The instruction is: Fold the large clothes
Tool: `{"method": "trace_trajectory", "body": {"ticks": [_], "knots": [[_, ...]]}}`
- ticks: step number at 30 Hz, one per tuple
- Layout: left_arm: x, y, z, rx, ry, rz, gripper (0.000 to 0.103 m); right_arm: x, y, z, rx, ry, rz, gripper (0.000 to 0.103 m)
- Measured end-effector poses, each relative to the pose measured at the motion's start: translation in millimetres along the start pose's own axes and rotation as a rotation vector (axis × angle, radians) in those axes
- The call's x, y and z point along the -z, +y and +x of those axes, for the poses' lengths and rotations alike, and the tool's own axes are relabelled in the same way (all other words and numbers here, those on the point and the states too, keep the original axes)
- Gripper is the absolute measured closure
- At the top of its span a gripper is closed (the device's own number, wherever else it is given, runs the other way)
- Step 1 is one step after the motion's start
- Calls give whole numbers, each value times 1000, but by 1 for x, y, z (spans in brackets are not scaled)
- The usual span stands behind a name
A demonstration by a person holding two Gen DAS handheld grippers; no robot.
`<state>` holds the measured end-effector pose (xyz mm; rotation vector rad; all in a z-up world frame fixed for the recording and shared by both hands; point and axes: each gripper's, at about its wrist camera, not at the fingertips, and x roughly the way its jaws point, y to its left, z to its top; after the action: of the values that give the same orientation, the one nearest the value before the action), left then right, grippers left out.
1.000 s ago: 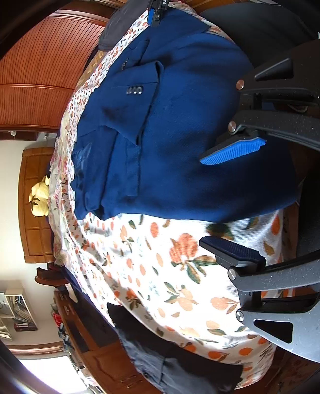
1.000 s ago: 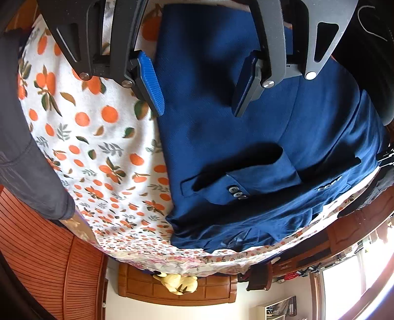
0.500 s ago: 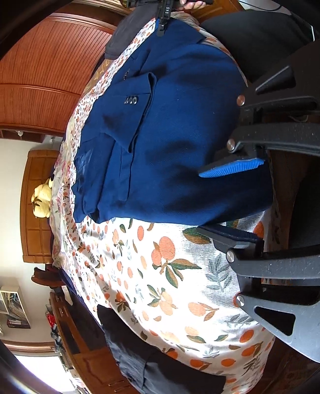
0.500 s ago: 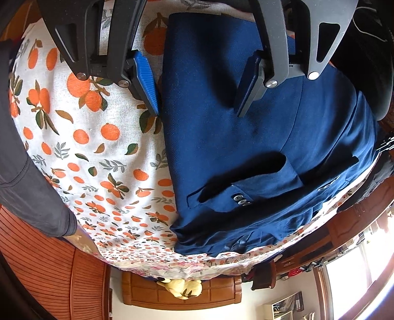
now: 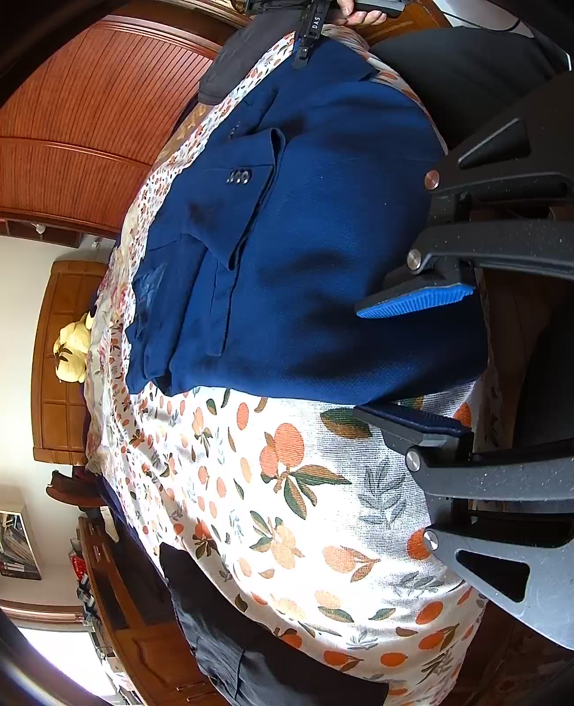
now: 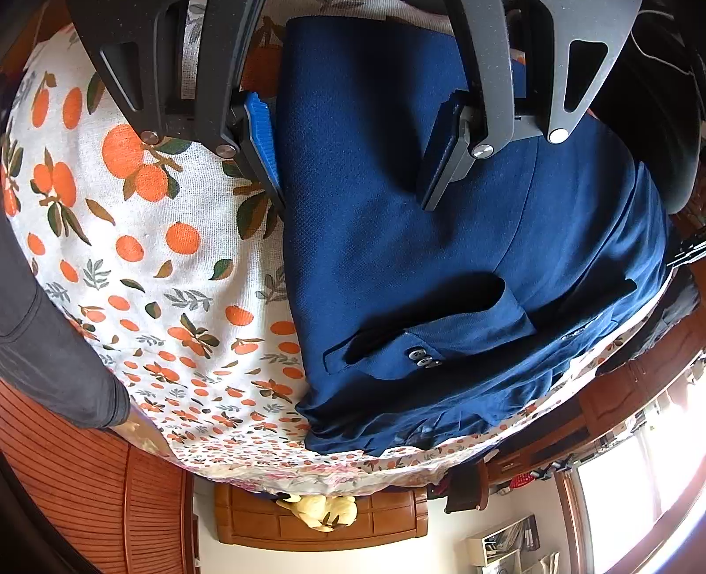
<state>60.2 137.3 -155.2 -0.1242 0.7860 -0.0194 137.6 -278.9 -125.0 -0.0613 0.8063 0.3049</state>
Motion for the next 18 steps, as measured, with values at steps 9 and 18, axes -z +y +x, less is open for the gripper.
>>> {"method": "trace_trajectory", "body": {"ticks": [9, 18], "knots": [[-3, -2, -5, 71, 17, -22, 95, 1, 10, -5, -8, -26, -30, 84], [-59, -35, -62, 86, -161, 68, 99, -24, 21, -29, -97, -107, -61, 99]]}}
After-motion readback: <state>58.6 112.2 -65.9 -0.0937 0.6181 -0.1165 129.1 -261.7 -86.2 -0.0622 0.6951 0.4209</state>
